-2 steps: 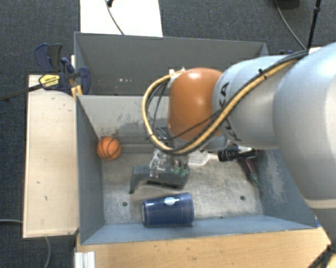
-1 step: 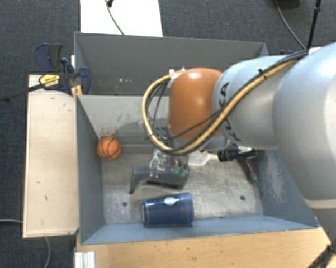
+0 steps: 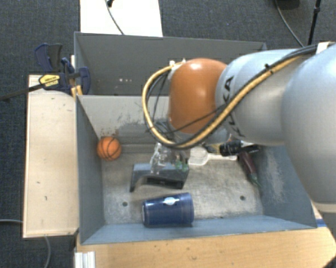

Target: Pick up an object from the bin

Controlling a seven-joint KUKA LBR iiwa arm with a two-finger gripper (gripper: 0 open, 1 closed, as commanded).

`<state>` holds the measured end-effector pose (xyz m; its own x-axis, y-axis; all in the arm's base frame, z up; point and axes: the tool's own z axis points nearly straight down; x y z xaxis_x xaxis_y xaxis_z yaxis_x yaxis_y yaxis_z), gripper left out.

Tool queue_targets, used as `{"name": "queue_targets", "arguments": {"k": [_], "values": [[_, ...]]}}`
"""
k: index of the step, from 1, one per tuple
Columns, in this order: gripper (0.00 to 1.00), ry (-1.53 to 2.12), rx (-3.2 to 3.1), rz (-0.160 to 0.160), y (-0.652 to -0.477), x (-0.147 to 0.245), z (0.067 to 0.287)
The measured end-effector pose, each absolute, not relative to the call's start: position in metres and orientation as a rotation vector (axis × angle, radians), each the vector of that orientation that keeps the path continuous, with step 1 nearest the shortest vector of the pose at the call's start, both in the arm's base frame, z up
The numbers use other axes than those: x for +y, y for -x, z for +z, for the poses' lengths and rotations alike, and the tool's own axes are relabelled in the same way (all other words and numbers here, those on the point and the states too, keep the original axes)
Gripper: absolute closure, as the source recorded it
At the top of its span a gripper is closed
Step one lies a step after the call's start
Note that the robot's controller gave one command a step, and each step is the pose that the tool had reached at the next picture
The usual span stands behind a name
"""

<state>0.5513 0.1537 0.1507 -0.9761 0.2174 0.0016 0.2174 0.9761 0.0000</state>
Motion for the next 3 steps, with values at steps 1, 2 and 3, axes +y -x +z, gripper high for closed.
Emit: {"name": "queue_targets", "arguments": {"k": [1, 2, 3], "values": [[0.00, 0.340, -3.127, -0.003, -0.553, 0.155, 0.194], [0.00, 0.340, -3.124, -0.002, -0.552, 0.154, 0.189], [1.00, 0.351, -3.171, -0.032, -0.546, 0.135, 0.089]]}}
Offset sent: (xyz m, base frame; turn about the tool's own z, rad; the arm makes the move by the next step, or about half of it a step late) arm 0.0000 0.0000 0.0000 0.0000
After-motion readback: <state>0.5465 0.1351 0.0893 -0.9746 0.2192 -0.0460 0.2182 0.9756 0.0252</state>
